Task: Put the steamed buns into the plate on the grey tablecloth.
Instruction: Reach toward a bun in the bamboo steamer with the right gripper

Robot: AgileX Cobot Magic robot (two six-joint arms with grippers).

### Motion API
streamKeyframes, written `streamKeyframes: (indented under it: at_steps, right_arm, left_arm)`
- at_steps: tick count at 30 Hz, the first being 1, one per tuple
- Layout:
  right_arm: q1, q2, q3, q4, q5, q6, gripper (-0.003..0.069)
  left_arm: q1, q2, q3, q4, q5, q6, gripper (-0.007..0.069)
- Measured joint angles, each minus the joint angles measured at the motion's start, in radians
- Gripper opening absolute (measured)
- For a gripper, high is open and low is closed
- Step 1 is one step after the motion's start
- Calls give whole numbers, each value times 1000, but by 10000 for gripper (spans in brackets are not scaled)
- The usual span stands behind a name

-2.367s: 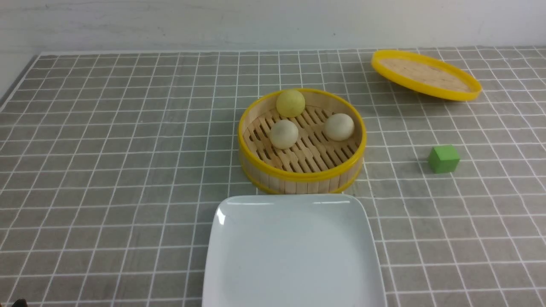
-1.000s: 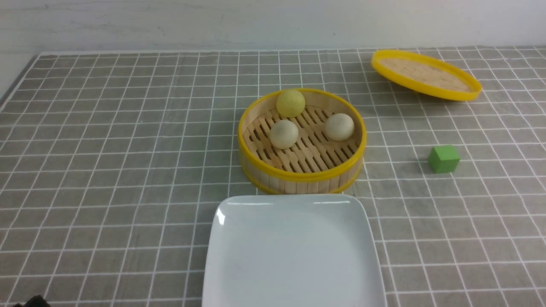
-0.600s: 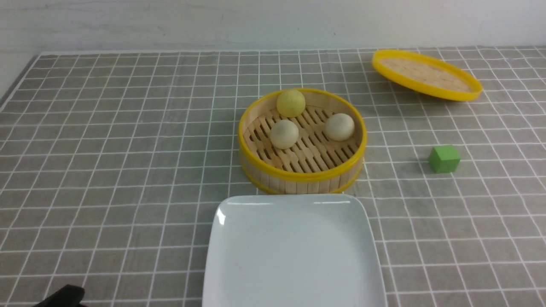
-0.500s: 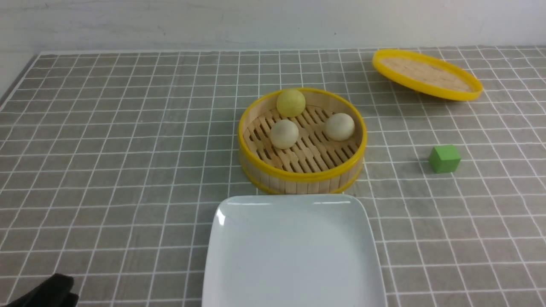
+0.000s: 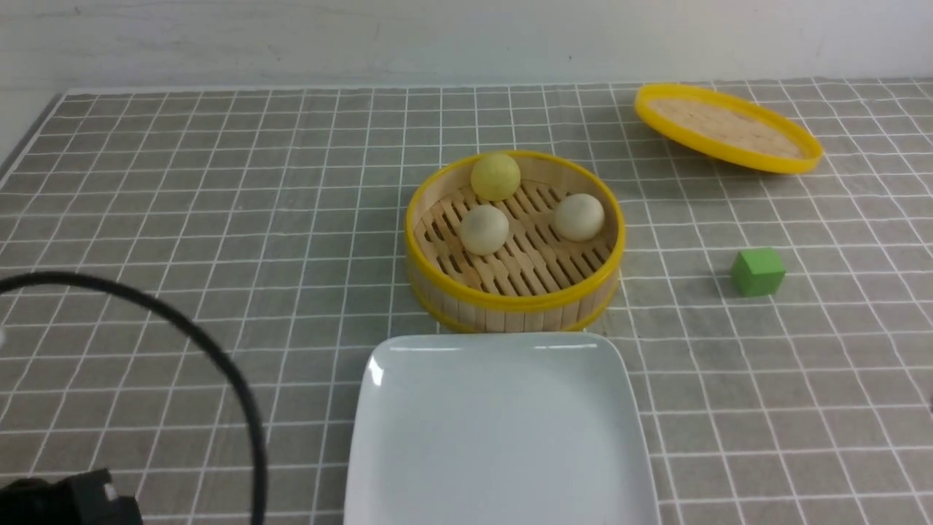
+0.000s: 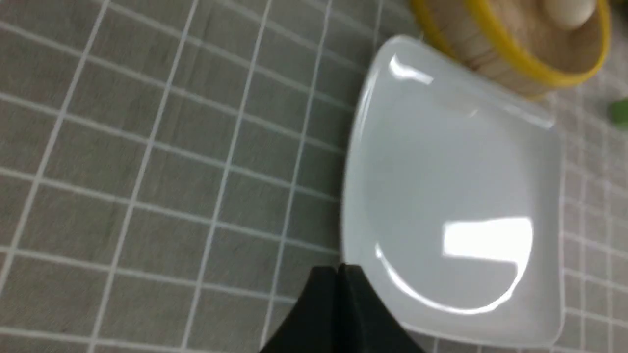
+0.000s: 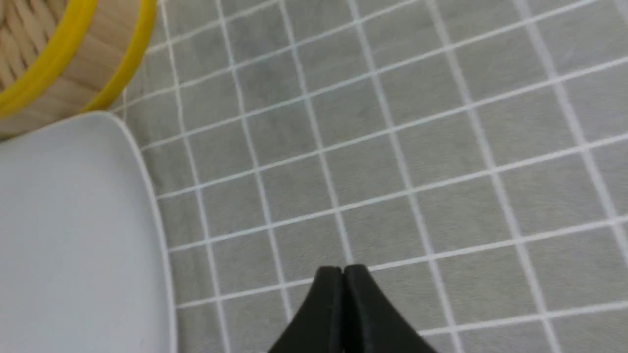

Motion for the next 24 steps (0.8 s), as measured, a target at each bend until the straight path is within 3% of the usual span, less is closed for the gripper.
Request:
streamKeyframes:
  at_steps: [5,11,12,15,24]
  right_arm:
    - [124,277,-183,205,-61,-242,86]
    - [223,567,-483,214,-87,-281,258]
    - [243,673,-593,183,-55,-281,311]
    - [276,814,-794,115,39,-257,371]
    - [341,1088,-1237,-250,277,-26,385]
  left_arm:
    - [0,120,-14,9,-6,61,2]
    - [0,136,-14,19,-14,67,8]
    - [0,136,-15,23,-14,68,13]
    - [0,136,-15,25,-14,69,22]
    - [0,136,-15,28,2,69,57]
